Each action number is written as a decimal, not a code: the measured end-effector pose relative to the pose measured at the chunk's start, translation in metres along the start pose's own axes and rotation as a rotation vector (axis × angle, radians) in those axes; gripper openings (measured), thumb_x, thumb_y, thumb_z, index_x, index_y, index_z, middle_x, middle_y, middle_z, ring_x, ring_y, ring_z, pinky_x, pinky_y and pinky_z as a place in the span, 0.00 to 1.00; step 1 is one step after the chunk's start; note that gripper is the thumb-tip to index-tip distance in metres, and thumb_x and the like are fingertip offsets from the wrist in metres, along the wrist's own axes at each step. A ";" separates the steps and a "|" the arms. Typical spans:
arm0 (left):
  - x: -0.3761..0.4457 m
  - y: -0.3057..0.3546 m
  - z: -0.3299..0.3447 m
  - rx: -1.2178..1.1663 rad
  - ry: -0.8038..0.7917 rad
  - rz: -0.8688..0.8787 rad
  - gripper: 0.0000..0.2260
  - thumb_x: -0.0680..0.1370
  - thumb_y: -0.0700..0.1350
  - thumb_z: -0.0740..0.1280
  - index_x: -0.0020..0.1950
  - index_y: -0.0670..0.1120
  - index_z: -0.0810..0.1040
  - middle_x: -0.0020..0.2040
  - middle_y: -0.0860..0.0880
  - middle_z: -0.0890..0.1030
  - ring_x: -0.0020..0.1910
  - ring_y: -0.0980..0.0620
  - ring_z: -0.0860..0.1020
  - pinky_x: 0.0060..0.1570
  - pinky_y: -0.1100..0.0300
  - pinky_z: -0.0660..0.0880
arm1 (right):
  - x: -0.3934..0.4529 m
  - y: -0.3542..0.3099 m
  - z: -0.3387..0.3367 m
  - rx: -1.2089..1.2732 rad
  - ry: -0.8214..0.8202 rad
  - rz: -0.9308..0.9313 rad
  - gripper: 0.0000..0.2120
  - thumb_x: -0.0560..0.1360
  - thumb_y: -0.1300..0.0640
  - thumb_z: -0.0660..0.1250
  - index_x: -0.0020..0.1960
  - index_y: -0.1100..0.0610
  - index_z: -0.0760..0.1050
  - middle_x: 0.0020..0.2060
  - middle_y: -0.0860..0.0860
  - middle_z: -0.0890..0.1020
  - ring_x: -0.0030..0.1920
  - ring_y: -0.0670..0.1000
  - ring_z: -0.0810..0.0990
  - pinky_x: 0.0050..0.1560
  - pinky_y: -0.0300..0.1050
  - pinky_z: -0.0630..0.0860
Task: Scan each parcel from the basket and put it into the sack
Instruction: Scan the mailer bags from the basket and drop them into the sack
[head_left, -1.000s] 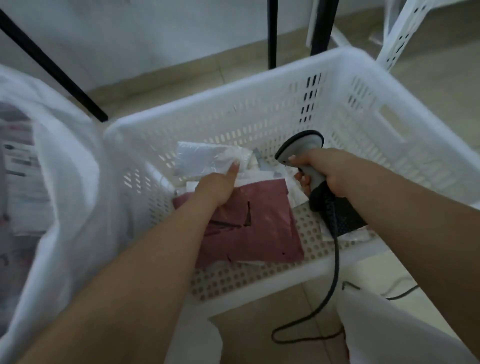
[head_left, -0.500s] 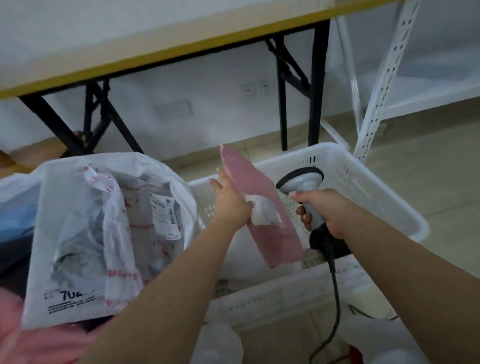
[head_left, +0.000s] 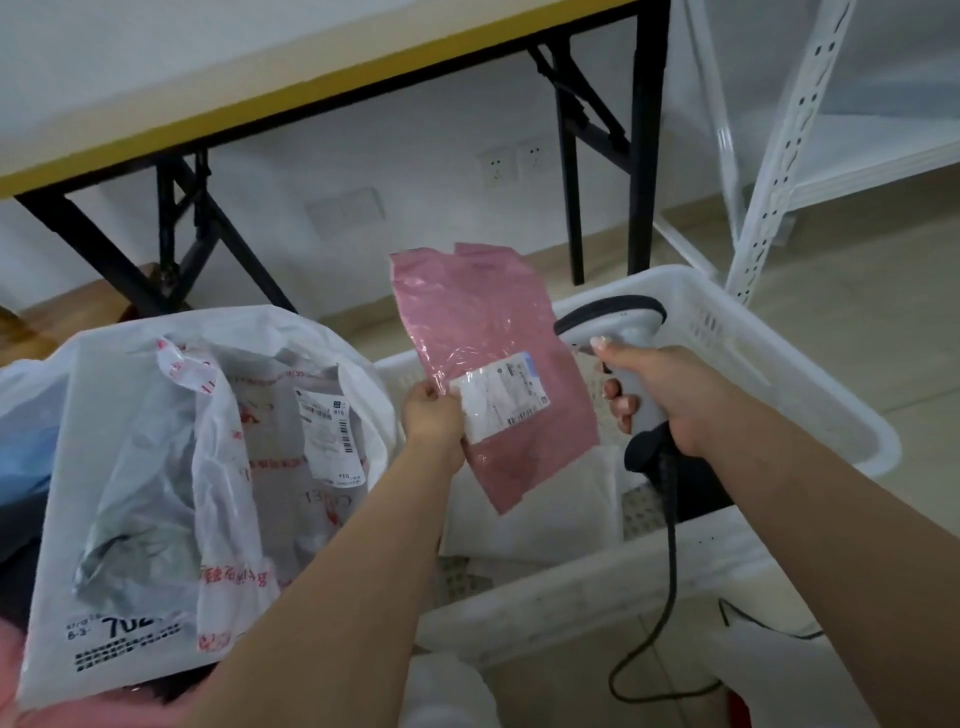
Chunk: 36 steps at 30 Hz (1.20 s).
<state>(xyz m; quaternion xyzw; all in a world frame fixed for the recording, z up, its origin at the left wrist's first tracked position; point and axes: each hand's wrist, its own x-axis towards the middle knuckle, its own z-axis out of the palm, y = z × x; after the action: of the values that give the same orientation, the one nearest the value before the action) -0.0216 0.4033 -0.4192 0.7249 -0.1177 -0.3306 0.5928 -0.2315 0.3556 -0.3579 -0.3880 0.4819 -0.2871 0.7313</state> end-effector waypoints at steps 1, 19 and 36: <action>0.004 -0.001 0.001 -0.079 0.015 -0.036 0.09 0.81 0.35 0.61 0.60 0.39 0.74 0.52 0.41 0.81 0.42 0.45 0.81 0.38 0.52 0.80 | 0.002 -0.002 0.000 0.030 0.001 0.020 0.13 0.74 0.50 0.73 0.47 0.59 0.76 0.29 0.52 0.75 0.23 0.46 0.68 0.23 0.37 0.69; 0.006 -0.009 0.010 -0.033 0.054 0.127 0.19 0.80 0.33 0.60 0.66 0.51 0.66 0.55 0.47 0.79 0.57 0.43 0.79 0.58 0.41 0.77 | -0.001 -0.004 0.020 0.223 0.063 0.161 0.14 0.75 0.50 0.71 0.41 0.59 0.74 0.29 0.51 0.74 0.19 0.45 0.69 0.23 0.34 0.72; 0.003 0.006 0.011 0.049 -0.047 0.283 0.41 0.71 0.23 0.53 0.71 0.64 0.64 0.58 0.59 0.74 0.54 0.42 0.80 0.50 0.40 0.80 | -0.007 -0.006 0.020 0.158 0.036 0.128 0.14 0.75 0.49 0.72 0.43 0.59 0.74 0.27 0.50 0.74 0.19 0.45 0.69 0.22 0.34 0.71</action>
<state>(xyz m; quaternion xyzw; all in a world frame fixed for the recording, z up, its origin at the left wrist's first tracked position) -0.0243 0.3916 -0.4157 0.7074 -0.2408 -0.2577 0.6125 -0.2154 0.3638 -0.3446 -0.2923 0.4948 -0.2836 0.7677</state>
